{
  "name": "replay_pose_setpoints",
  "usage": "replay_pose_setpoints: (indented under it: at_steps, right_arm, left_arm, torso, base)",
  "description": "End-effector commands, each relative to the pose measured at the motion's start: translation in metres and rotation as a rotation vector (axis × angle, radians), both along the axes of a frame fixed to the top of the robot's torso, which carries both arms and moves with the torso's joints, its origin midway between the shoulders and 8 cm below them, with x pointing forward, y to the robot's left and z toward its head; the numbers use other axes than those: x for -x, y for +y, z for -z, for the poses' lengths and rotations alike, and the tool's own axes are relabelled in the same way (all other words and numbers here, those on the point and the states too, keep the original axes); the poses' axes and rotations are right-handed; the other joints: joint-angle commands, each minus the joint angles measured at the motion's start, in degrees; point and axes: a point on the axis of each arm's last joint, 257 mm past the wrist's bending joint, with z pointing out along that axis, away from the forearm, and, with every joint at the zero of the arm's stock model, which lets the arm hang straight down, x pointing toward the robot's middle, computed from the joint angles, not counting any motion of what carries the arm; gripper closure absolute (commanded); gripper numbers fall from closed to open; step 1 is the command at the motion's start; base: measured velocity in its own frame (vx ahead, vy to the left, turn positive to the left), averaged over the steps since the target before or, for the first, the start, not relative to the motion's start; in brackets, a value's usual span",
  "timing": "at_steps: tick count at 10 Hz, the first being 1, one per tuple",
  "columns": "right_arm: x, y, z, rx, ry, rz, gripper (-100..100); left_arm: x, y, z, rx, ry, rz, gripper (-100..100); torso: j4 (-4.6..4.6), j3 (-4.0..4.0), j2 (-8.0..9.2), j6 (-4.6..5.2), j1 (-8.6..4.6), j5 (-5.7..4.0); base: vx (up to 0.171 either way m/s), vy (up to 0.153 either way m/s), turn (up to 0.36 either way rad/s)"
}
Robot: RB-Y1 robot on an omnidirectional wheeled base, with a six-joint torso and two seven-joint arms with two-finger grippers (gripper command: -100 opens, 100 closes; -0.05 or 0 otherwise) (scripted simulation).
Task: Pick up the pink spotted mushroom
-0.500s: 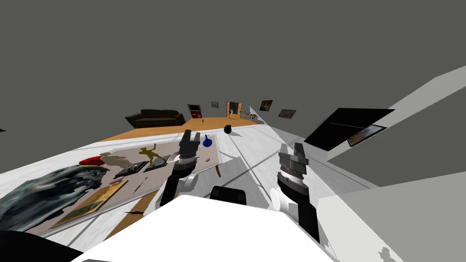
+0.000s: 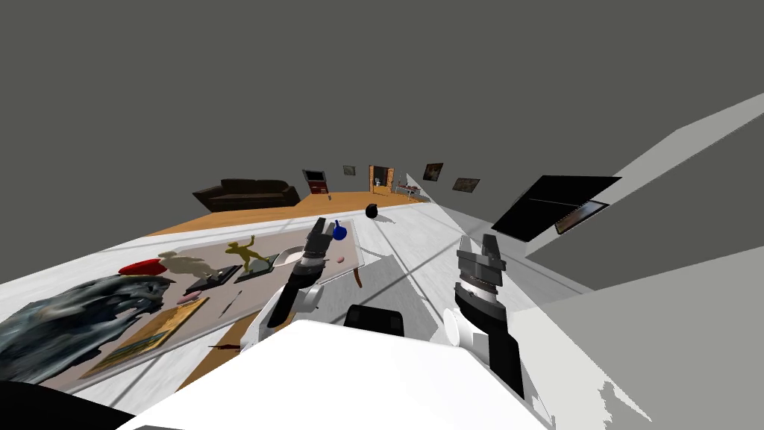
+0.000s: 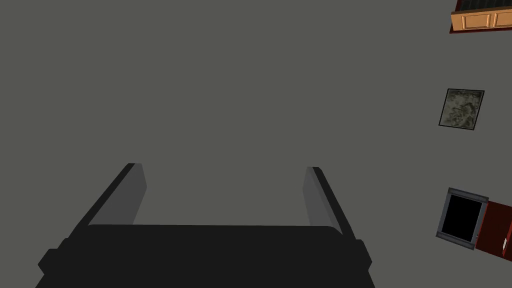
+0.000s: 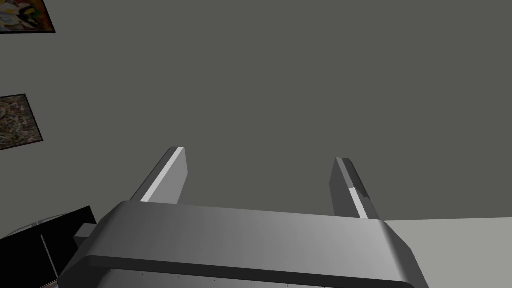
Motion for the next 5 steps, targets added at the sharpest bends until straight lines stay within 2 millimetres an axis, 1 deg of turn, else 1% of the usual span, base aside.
replay_pose_setpoints:
  at_steps: [1,3,4,5]
  right_arm:
    - [0.000,0.000,0.000,0.000,0.000,0.000,0]
    - [0.000,0.000,0.000,0.000,0.000,0.000,0]
    - [0.000,0.000,0.000,0.000,0.000,0.000,0]
    - [0.000,0.000,0.000,0.000,0.000,0.000,0]
  left_arm:
    - [-0.005,0.001,0.013,-0.001,0.025,0.003,-100]
    - [-0.018,0.005,0.036,-0.005,0.090,0.010,-100]
    - [-0.026,0.008,0.052,-0.005,0.129,0.011,-100]
    - [-0.028,0.009,0.058,-0.003,0.143,0.009,-100]
  torso:
    - [0.00,0.00,0.00,0.00,0.00,0.00]
    - [-0.03,-0.07,-0.13,-0.01,-0.04,-0.01]
    - [-0.03,-0.07,-0.13,0.00,-0.04,-0.01]
    - [-0.02,-0.05,-0.08,0.00,-0.02,-0.01]
  base:
    - [-0.053,0.004,-0.021]
    - [-0.048,0.005,-0.062]
    - [-0.071,0.010,-0.100]
    - [-0.056,0.014,-0.028]
